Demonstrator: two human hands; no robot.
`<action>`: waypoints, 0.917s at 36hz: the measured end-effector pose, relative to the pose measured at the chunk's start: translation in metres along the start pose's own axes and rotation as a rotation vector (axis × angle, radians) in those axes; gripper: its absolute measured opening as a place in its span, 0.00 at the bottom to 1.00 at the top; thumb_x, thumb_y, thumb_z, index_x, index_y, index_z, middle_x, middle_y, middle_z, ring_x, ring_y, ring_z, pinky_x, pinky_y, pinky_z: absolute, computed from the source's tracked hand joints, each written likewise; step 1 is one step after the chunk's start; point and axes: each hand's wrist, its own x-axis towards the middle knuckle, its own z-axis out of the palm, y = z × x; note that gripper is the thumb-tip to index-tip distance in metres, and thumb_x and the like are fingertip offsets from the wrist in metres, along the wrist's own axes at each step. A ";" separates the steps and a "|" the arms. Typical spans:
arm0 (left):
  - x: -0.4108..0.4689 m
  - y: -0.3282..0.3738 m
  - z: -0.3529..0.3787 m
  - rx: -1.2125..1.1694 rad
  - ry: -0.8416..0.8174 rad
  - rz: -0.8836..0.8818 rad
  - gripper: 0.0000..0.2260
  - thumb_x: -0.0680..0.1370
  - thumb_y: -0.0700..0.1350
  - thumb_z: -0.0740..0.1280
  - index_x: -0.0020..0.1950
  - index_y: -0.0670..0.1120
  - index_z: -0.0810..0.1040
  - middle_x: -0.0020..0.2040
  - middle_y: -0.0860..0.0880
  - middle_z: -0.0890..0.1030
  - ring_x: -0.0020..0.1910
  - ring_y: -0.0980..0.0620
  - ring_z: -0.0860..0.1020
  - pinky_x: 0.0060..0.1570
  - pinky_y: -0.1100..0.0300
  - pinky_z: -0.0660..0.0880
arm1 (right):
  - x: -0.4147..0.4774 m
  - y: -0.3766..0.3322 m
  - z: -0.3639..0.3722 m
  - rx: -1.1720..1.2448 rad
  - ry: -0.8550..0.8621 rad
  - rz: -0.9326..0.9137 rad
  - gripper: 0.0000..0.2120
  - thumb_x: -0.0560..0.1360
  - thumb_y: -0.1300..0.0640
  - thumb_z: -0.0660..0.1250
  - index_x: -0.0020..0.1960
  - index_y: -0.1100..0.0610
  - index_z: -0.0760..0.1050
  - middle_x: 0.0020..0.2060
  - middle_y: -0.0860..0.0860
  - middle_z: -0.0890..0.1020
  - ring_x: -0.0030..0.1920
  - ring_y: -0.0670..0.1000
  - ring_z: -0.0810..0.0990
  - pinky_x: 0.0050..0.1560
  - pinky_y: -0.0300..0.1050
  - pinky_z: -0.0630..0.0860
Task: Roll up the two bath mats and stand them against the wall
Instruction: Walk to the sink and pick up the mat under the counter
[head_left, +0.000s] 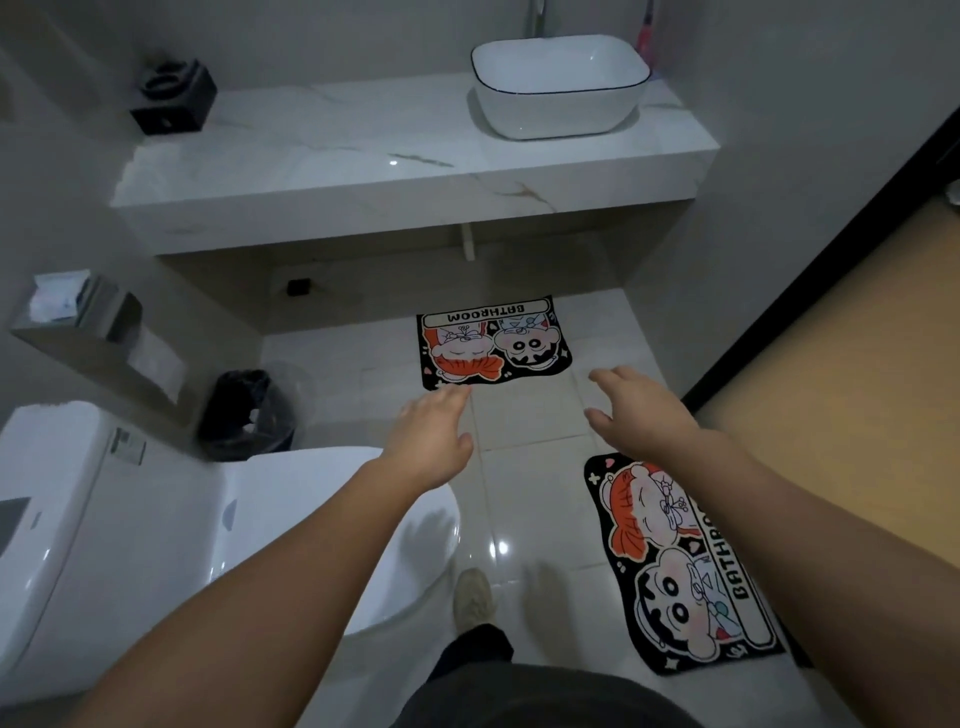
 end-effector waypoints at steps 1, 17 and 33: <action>0.010 -0.006 -0.001 0.010 -0.014 0.003 0.28 0.77 0.45 0.62 0.76 0.46 0.57 0.75 0.46 0.63 0.73 0.46 0.63 0.72 0.50 0.60 | 0.009 -0.002 -0.001 0.008 -0.011 0.009 0.27 0.77 0.48 0.60 0.73 0.55 0.61 0.68 0.55 0.70 0.64 0.58 0.72 0.62 0.52 0.72; 0.126 -0.056 -0.027 0.035 -0.063 0.020 0.27 0.76 0.45 0.62 0.75 0.47 0.59 0.73 0.48 0.66 0.71 0.47 0.65 0.69 0.50 0.60 | 0.125 -0.004 -0.014 0.045 -0.056 0.085 0.27 0.78 0.46 0.60 0.73 0.54 0.61 0.68 0.54 0.70 0.64 0.57 0.72 0.61 0.52 0.72; 0.257 -0.039 -0.028 0.019 -0.034 -0.052 0.27 0.75 0.44 0.63 0.74 0.47 0.61 0.71 0.47 0.68 0.70 0.47 0.66 0.69 0.50 0.62 | 0.271 0.053 -0.045 0.014 -0.143 -0.008 0.26 0.78 0.45 0.59 0.72 0.54 0.62 0.68 0.55 0.71 0.65 0.58 0.71 0.62 0.52 0.71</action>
